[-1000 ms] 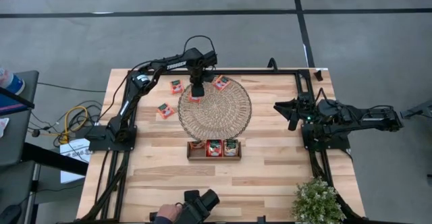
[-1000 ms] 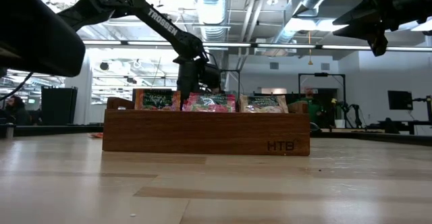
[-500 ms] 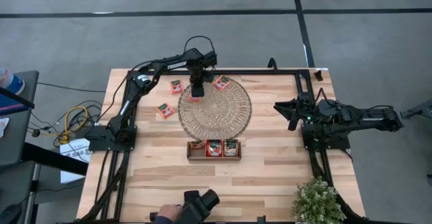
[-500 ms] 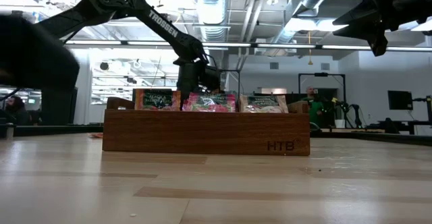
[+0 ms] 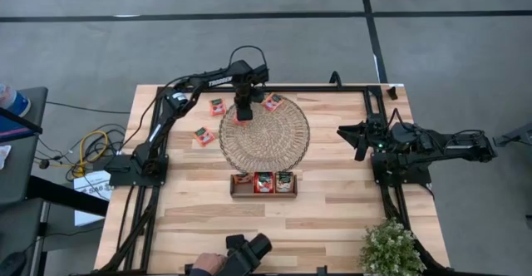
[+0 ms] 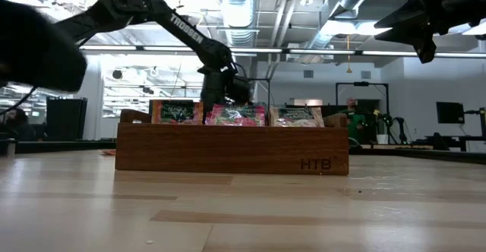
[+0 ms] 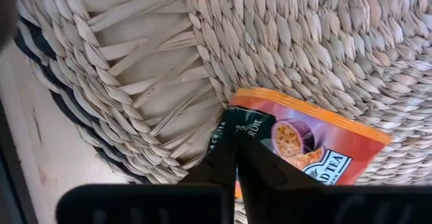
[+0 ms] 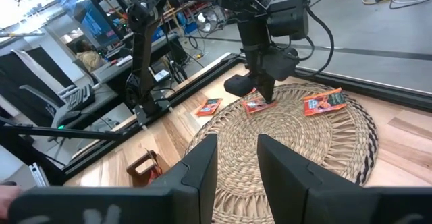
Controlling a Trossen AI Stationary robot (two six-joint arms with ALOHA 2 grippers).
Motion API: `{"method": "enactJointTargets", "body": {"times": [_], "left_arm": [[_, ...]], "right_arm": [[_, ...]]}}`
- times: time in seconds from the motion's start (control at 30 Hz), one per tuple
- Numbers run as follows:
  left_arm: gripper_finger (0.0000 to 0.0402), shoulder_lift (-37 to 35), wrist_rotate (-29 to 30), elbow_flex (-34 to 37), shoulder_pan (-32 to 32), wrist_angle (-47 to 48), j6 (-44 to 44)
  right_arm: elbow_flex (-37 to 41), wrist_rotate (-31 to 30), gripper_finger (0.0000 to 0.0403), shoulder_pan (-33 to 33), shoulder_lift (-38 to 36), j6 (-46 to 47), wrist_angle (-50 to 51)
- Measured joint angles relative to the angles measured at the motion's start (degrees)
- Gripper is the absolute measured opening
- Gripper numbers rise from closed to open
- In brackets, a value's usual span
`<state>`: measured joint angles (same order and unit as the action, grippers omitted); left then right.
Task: Pick & Place Tea
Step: Put the orange tea bag into the left section of the wooden organizer
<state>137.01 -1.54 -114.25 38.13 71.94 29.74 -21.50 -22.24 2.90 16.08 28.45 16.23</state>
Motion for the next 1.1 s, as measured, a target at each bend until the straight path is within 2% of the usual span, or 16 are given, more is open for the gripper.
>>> {"method": "enactJointTargets", "body": {"times": [0.47,0.97,1.1], "left_arm": [[0.0,0.18,1.56,-7.13,0.02,4.7,-2.28],[0.0,0.07,0.93,-7.36,0.02,3.1,-3.33],[0.0,0.0,2.79,-7.37,0.02,2.56,-3.75]], "right_arm": [[0.0,-0.04,0.0098,0.0,0.0,0.02,0.0],[0.0,0.0,0.0098,0.0,0.0,0.02,-0.01],[0.0,0.0,0.0098,0.0,0.0,0.0,0.0]]}}
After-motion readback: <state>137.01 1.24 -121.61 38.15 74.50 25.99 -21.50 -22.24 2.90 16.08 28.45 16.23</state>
